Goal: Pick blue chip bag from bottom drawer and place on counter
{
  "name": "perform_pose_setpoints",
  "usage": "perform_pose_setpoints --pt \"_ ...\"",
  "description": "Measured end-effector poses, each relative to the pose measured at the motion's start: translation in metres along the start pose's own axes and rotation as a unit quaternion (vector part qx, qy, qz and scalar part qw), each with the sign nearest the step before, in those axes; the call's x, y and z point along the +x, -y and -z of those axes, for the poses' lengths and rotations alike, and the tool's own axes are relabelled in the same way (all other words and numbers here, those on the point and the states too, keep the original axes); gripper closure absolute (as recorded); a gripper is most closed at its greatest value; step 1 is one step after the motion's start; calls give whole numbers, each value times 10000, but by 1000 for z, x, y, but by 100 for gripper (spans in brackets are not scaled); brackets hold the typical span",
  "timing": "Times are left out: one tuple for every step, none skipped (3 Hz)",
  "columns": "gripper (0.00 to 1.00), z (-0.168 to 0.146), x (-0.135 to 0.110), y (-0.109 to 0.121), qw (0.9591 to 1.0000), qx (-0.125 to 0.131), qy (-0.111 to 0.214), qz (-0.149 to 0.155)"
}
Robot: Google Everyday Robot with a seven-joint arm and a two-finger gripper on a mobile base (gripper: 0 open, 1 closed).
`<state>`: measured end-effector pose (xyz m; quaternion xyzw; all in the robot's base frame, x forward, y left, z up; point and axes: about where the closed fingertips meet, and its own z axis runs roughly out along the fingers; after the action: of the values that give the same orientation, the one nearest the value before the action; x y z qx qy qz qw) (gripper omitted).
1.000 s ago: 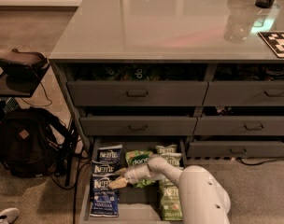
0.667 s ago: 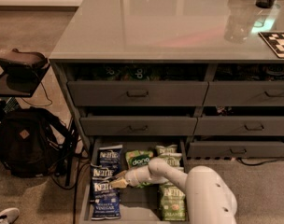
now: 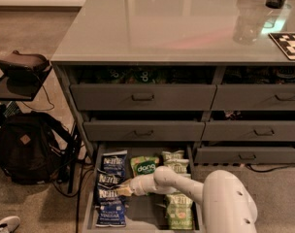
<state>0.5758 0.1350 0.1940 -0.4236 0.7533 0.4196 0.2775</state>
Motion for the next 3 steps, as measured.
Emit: perform_pose_setpoints --pt "100 -2 0 1 10000 14 46 -23" --pt "82 -2 0 1 10000 15 47 -23" --pt "58 -2 0 1 10000 15 47 -23"
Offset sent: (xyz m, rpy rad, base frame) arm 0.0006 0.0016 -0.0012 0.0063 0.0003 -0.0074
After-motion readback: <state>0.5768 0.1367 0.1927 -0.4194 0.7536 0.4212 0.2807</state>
